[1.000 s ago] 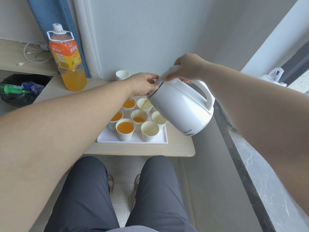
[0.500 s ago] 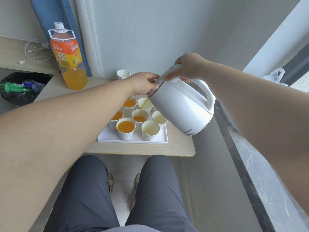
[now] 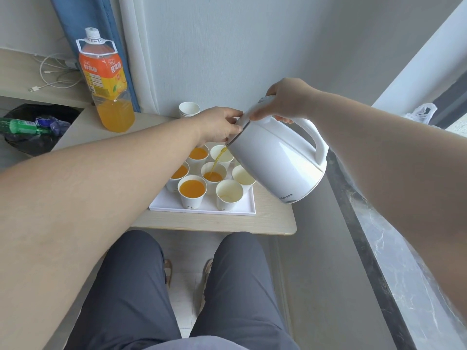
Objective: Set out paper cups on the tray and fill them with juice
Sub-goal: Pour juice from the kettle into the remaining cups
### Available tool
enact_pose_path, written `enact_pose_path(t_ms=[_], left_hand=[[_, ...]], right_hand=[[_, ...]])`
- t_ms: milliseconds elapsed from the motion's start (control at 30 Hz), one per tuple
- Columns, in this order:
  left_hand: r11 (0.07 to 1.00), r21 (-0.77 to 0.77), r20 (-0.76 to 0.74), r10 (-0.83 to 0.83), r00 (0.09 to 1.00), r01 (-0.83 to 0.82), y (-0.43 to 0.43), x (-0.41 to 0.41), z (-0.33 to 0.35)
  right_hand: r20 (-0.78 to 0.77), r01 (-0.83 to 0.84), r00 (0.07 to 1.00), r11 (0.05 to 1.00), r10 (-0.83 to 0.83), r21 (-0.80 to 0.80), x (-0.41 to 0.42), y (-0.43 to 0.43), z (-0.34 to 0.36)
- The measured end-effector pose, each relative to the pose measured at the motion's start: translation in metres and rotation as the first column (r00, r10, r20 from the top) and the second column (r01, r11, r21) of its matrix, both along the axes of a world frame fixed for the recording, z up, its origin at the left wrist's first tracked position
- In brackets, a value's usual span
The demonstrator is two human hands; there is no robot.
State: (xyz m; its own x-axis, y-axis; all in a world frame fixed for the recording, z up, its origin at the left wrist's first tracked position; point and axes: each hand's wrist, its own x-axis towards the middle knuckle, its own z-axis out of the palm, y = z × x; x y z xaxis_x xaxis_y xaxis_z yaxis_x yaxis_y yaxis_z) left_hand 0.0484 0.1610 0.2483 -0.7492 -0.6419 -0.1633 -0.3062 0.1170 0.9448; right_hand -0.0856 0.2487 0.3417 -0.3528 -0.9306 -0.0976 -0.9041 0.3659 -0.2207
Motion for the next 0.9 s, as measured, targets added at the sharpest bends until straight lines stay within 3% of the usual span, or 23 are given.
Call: enact_pose_path(t_ms=[900], left_hand=[[1.0,0.014,-0.008,-0.005,1.0,0.005,-0.0004,-0.0006,-0.005]], right_hand=[[-0.011,-0.009,1.0,1.0,0.009,0.013,-0.0022,-0.0054,-0.0042]])
